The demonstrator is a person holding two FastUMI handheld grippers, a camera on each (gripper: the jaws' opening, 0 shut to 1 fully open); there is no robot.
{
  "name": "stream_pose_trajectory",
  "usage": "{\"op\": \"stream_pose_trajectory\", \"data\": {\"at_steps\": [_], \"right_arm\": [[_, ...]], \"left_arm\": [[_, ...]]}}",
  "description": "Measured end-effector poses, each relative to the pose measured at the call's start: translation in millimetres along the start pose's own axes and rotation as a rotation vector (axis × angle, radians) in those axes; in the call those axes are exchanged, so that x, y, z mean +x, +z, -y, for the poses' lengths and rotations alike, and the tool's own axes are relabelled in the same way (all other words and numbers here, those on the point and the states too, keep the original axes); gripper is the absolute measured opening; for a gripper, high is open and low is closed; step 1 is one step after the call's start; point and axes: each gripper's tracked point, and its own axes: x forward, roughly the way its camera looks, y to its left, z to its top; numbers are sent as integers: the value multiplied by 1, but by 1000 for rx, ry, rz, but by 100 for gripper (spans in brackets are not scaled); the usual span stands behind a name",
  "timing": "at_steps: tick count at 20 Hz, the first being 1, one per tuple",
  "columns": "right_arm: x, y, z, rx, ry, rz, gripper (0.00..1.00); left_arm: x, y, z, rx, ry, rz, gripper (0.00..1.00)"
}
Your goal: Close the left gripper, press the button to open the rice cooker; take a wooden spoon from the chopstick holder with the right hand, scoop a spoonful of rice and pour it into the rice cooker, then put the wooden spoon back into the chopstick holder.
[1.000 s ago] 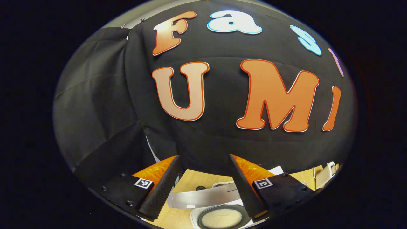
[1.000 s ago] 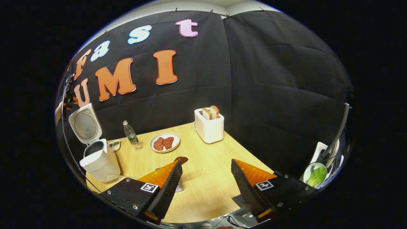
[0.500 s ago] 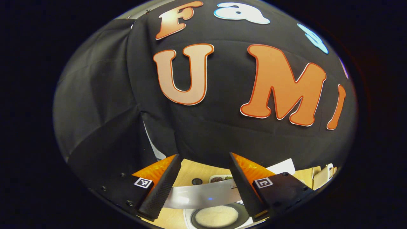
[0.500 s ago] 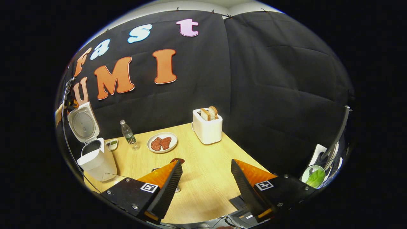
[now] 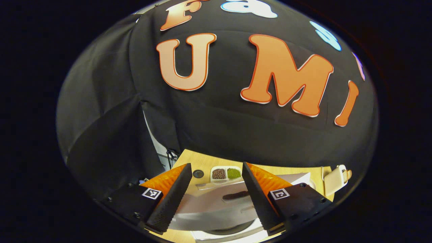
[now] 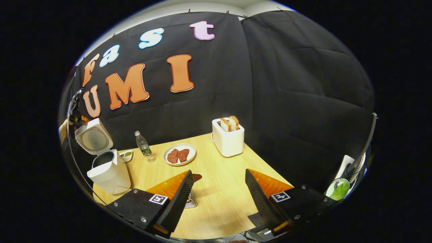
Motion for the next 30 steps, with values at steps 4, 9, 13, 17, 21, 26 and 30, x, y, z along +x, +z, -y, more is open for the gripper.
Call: {"op": "stream_pose_trajectory", "data": {"at_steps": [4, 9, 13, 17, 21, 26, 30], "right_arm": [[5, 4, -6, 1, 53, -3, 95], [8, 9, -11, -25, 104, -1, 95], [9, 1, -15, -42, 138, -16, 95], [8, -3, -21, -32, 164, -25, 95], [5, -12, -24, -43, 173, -35, 95], [2, -17, -17, -36, 165, -46, 95], [5, -24, -17, -39, 162, -71, 95]], "left_arm": [[-10, -73, 16, 5, -22, -87, 100], [-25, -123, 25, 3, -22, -106, 100], [-34, -139, 27, -21, -15, -89, 100], [-42, -154, 32, -9, 1, -80, 100], [-35, -185, 35, 5, 43, -101, 100], [-34, -195, 35, -4, 61, -93, 100], [-33, -197, 34, 34, 57, -50, 100]]}}
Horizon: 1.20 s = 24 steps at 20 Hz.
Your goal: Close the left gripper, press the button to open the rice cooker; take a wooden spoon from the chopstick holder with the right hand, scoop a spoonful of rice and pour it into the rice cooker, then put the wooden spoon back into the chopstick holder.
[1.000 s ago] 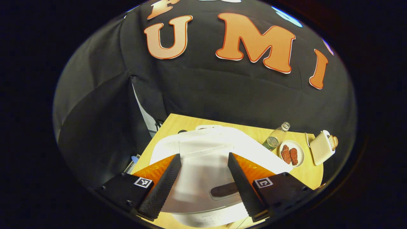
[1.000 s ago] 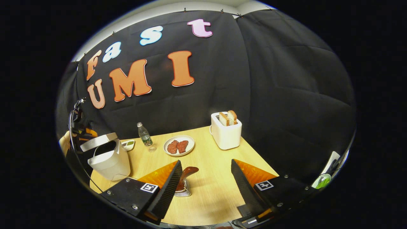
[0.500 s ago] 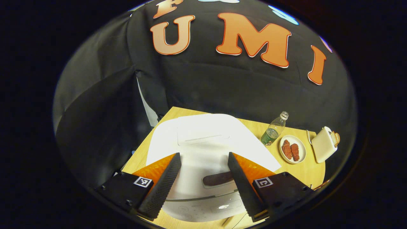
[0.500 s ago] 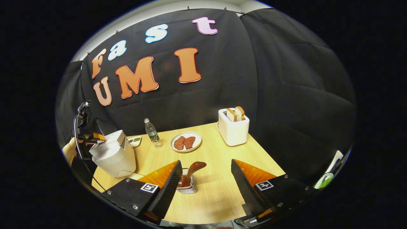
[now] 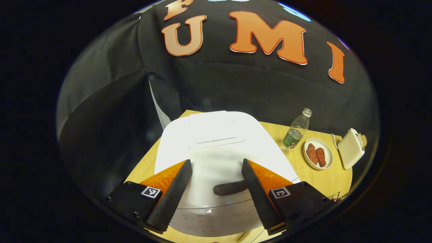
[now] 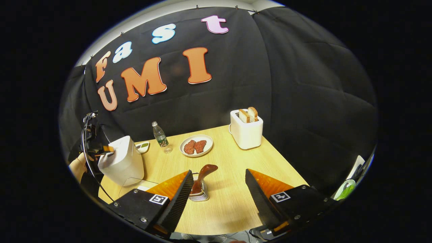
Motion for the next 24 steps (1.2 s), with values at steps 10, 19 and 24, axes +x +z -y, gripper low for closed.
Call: {"op": "stream_pose_trajectory", "data": {"at_steps": [10, 19, 24], "right_arm": [[8, 31, -17, -73, 15, 47, 95], [-7, 138, -28, -138, 35, 233, 95], [-34, 189, -43, -151, 72, 327, 95]], "left_arm": [[-6, 8, 4, 38, -46, 15, 100], [-101, 113, 4, 19, -98, 306, 100], [-212, 177, -22, -28, -107, 497, 100]]}}
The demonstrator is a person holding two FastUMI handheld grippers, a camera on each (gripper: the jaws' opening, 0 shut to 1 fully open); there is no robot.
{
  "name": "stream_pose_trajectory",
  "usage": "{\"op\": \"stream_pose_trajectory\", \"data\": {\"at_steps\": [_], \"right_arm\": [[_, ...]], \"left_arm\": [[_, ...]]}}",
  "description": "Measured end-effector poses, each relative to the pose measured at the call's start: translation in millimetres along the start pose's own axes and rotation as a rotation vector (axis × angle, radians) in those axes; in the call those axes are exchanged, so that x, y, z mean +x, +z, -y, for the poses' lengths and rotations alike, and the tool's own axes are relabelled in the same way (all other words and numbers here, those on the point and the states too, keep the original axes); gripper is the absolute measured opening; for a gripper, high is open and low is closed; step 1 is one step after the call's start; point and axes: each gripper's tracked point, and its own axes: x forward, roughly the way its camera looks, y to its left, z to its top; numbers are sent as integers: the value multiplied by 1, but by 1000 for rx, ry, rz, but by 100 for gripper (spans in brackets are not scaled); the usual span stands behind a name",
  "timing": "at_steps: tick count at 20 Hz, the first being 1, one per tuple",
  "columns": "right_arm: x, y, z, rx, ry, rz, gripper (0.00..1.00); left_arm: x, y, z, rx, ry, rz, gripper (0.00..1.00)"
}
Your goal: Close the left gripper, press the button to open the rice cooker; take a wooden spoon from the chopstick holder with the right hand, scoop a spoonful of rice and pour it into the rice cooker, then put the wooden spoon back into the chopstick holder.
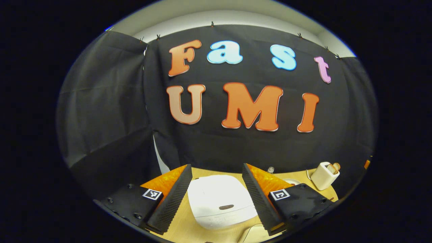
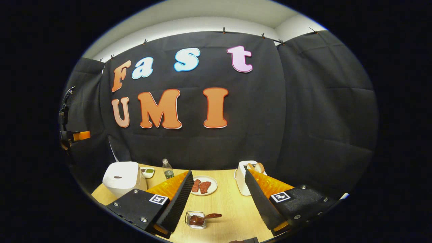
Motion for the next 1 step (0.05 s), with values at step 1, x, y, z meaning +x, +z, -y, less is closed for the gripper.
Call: {"op": "stream_pose_trajectory", "data": {"at_steps": [1], "right_arm": [[-2, 8, -2, -2, 3, 14, 95]], "left_arm": [[-16, 14, -2, -2, -4, 30, 100]]}}
